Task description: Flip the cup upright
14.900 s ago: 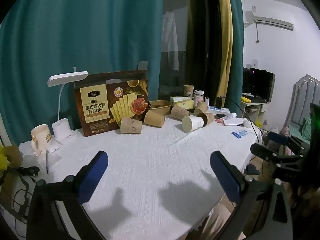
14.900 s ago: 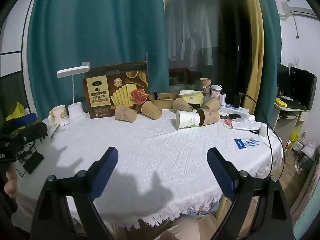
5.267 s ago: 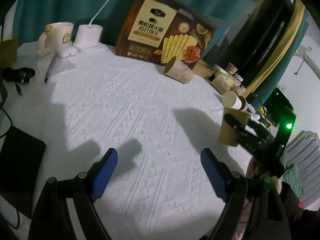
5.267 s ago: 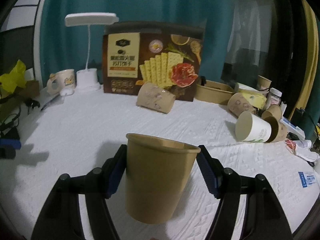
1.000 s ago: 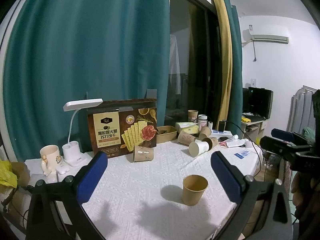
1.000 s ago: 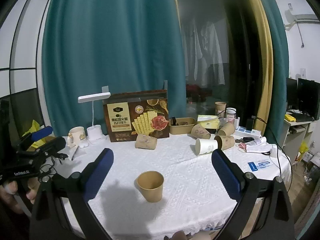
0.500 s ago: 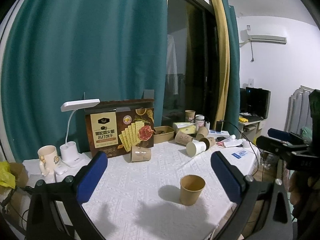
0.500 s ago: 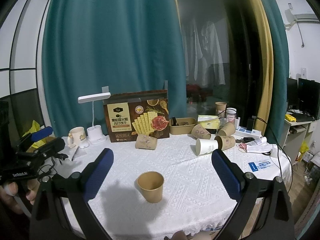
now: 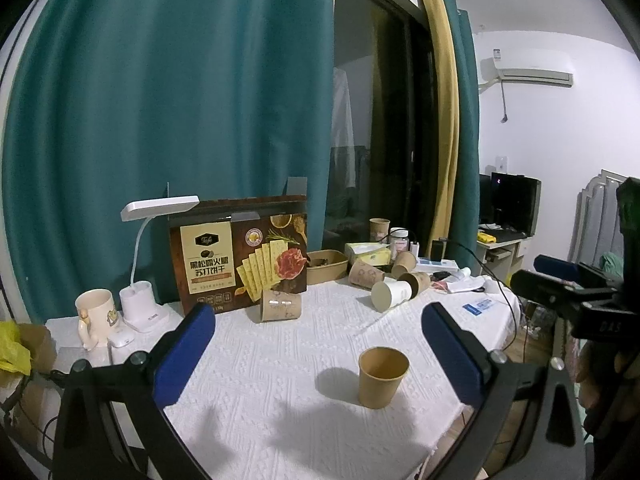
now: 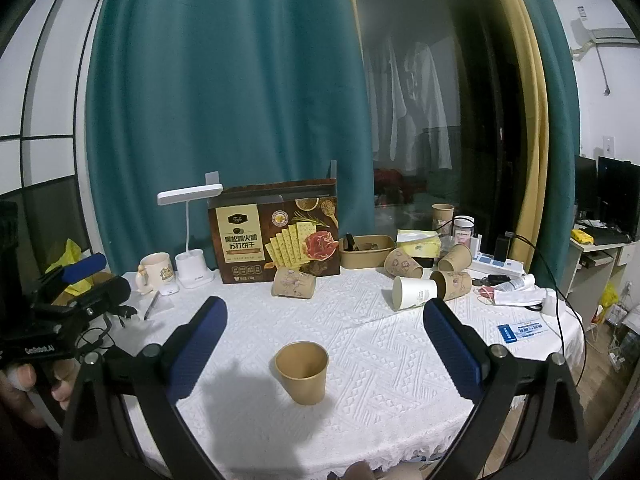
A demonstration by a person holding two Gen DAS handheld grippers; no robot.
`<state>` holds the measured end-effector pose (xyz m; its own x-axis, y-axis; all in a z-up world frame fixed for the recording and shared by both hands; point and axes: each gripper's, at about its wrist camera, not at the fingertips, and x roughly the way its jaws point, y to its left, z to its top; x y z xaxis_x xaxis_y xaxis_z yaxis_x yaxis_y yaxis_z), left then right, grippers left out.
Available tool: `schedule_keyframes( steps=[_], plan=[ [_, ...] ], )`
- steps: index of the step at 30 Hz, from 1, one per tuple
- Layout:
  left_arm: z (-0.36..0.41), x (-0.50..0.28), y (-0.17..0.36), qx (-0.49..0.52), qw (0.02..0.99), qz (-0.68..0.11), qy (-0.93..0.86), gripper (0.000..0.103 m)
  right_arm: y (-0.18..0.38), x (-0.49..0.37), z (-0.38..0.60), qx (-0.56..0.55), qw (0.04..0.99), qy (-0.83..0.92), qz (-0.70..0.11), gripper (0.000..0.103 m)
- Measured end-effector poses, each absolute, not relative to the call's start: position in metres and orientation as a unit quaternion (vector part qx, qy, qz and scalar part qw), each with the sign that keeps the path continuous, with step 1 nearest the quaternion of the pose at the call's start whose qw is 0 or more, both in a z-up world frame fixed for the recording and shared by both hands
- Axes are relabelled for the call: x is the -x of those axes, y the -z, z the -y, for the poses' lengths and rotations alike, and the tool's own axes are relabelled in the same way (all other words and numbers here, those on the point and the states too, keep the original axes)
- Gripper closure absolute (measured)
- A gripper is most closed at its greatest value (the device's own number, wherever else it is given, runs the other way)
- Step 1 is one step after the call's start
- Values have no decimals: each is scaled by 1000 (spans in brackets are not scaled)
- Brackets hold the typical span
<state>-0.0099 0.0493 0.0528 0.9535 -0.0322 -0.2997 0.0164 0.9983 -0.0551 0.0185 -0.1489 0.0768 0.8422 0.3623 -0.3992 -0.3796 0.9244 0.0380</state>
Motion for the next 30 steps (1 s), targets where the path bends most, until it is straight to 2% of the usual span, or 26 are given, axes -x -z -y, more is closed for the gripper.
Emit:
schedule_keyframes(
  steps=[30],
  plan=[
    [-49,11,-57,23,988,-152,17,0,-76,-19,149,20,960,-195,-202,5]
  ],
)
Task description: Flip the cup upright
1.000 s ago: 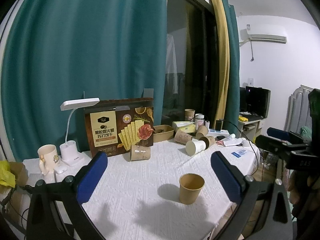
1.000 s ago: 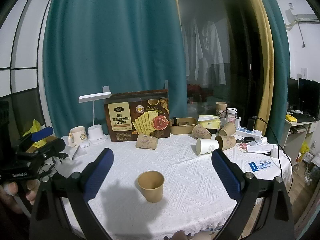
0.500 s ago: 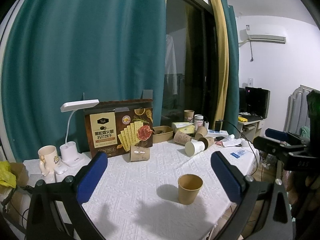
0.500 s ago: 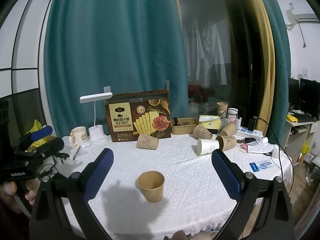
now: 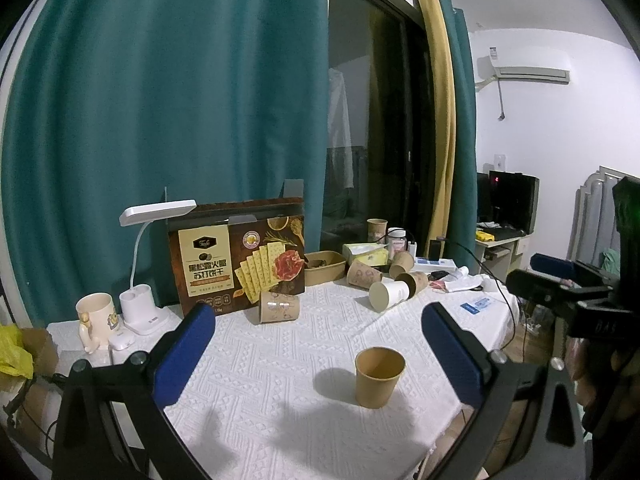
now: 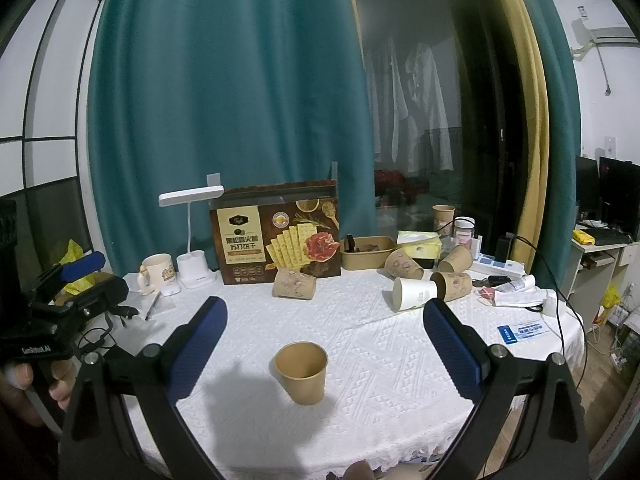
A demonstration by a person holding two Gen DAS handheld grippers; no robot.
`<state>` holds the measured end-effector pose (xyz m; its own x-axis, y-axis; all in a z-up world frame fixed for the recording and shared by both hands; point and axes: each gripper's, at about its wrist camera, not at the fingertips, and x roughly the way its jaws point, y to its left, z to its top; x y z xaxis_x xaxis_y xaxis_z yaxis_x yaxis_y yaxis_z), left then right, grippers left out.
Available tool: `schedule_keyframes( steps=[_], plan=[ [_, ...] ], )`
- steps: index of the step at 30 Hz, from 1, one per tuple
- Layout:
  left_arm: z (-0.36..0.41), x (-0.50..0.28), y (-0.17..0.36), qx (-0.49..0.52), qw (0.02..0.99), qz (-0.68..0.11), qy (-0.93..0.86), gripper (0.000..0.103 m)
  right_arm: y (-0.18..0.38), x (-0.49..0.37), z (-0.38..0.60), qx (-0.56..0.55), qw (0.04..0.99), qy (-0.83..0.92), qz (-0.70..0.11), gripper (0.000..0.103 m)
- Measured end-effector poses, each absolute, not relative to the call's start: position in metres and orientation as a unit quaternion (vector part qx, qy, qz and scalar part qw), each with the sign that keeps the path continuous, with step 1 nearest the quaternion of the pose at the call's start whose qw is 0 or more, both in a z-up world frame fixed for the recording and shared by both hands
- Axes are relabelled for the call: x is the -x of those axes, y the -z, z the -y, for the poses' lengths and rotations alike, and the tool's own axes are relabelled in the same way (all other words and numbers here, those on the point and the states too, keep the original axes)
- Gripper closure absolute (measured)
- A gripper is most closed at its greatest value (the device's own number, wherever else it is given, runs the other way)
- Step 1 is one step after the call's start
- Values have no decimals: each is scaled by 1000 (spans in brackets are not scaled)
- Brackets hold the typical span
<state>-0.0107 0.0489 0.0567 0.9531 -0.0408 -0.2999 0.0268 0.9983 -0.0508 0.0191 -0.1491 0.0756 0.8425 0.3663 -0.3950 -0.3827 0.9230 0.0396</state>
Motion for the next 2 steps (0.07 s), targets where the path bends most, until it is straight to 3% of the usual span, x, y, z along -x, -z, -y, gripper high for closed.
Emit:
schedule_keyframes(
  steps=[2],
  plan=[
    [-48,10,-56,25,988,-153,20,0,-75,-19,149,22,959,-196,-202,5]
  ],
)
